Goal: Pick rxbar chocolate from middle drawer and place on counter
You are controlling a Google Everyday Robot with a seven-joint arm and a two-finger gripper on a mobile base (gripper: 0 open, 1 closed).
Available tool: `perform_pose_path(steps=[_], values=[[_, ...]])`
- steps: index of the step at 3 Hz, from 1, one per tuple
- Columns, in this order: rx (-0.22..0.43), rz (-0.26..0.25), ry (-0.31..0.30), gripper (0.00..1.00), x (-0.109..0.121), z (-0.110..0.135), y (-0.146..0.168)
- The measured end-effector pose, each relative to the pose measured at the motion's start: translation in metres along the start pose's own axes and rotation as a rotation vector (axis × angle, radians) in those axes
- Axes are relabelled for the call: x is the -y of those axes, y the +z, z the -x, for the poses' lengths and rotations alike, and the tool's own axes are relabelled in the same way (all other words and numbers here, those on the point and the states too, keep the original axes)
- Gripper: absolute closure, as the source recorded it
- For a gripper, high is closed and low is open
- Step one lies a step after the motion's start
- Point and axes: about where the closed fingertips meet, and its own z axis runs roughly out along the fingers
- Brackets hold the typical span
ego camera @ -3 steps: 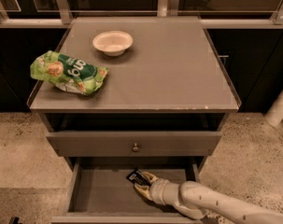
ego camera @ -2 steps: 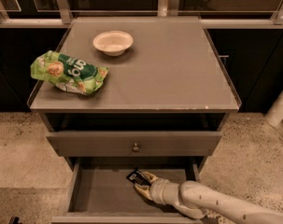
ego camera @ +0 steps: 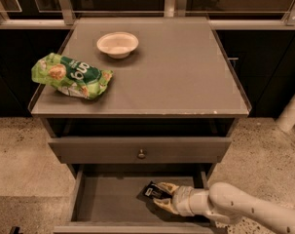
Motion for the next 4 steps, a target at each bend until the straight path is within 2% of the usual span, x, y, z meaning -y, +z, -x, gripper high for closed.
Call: perform_pose_path(steps=[1, 2, 3, 4], values=[[-0.042, 0.101, -0.104, 1.00, -0.023, 0.012, -0.047], [-0.048, 0.205, -0.173, 1.00, -0.046, 0.025, -0.090], [-0.048, 0.205, -0.173, 1.00, -0.047, 0.025, -0.090], [-0.020, 0.138, -0.208, 1.00, -0.050, 0.045, -0.117]])
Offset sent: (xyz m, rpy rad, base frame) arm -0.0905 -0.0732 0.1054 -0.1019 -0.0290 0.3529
